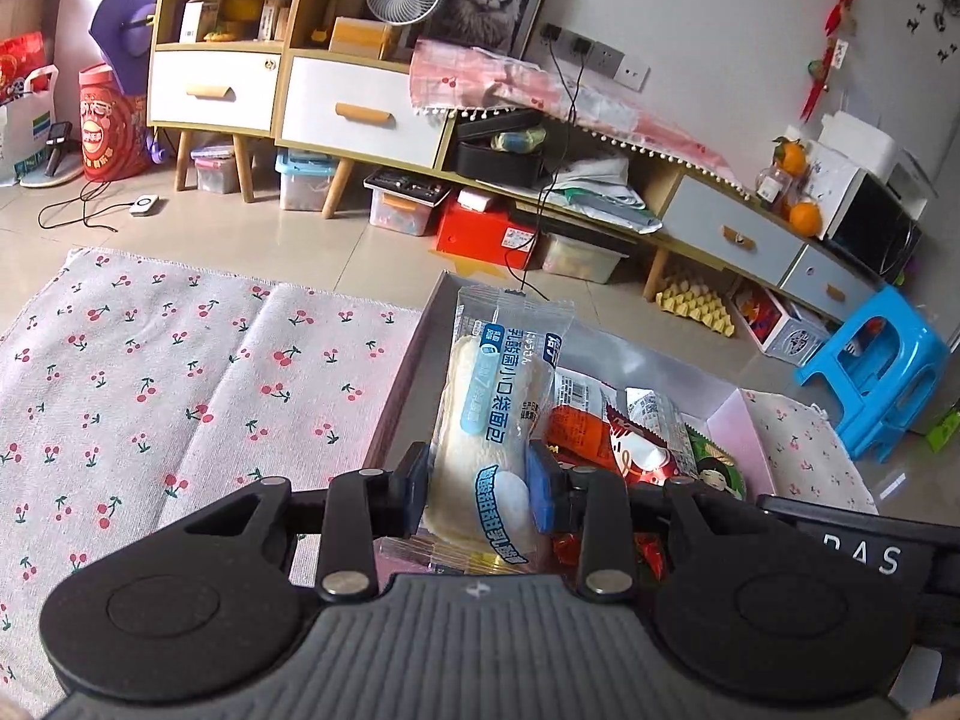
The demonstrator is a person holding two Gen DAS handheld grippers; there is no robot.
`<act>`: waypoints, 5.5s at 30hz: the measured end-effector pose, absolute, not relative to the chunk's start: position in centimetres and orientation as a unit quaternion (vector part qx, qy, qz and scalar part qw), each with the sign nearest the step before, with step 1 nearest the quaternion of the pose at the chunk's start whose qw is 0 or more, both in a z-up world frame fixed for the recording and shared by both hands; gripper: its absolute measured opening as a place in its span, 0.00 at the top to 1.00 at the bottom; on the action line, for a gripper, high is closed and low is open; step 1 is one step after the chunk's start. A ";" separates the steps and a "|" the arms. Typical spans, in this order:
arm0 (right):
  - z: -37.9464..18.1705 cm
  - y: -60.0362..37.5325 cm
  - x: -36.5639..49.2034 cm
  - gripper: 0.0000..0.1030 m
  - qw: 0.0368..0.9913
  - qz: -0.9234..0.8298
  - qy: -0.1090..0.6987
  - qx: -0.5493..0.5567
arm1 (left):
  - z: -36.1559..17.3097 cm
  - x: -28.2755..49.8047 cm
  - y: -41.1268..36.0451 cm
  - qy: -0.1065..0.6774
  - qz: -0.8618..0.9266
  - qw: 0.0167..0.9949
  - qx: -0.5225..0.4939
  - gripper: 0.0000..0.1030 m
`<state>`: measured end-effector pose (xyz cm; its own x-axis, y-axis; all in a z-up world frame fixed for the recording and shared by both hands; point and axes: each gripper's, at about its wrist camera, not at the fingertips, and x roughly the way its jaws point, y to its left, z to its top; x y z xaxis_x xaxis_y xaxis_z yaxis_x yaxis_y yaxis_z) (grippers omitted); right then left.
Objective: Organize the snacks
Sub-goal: 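Carry both held bags over the pink box, then open both tools to release the bags into the pink box, then withdraw both tools toward the remaining snacks, then grasp the pink wafer pack with the left tool while the right tool grasps the brown cake, then carry both held snacks over the pink box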
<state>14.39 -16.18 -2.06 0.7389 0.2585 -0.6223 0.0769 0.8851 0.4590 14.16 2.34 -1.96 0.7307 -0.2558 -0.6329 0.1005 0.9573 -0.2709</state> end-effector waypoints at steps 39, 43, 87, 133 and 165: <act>0.2 -17.7 10.2 0.22 0.910 0.065 0.361 0.193 | -0.7 10.3 1.8 0.361 -0.127 0.923 0.032 0.26; 0.0 -17.7 8.9 0.18 0.909 0.071 0.369 0.178 | -0.7 9.3 1.9 0.361 -0.132 0.922 0.057 0.17; -4.6 -11.8 2.7 0.14 0.875 0.139 0.460 0.058 | -4.7 -1.4 2.6 0.396 -0.382 0.797 0.251 0.12; -5.5 -13.7 5.1 0.67 0.868 0.019 0.492 0.058 | -3.3 5.0 3.5 0.540 -0.138 0.826 -0.080 0.39; 1.1 -21.2 8.2 0.67 0.876 -0.001 0.407 0.259 | 0.7 9.0 3.0 0.463 -0.113 0.862 -0.171 0.70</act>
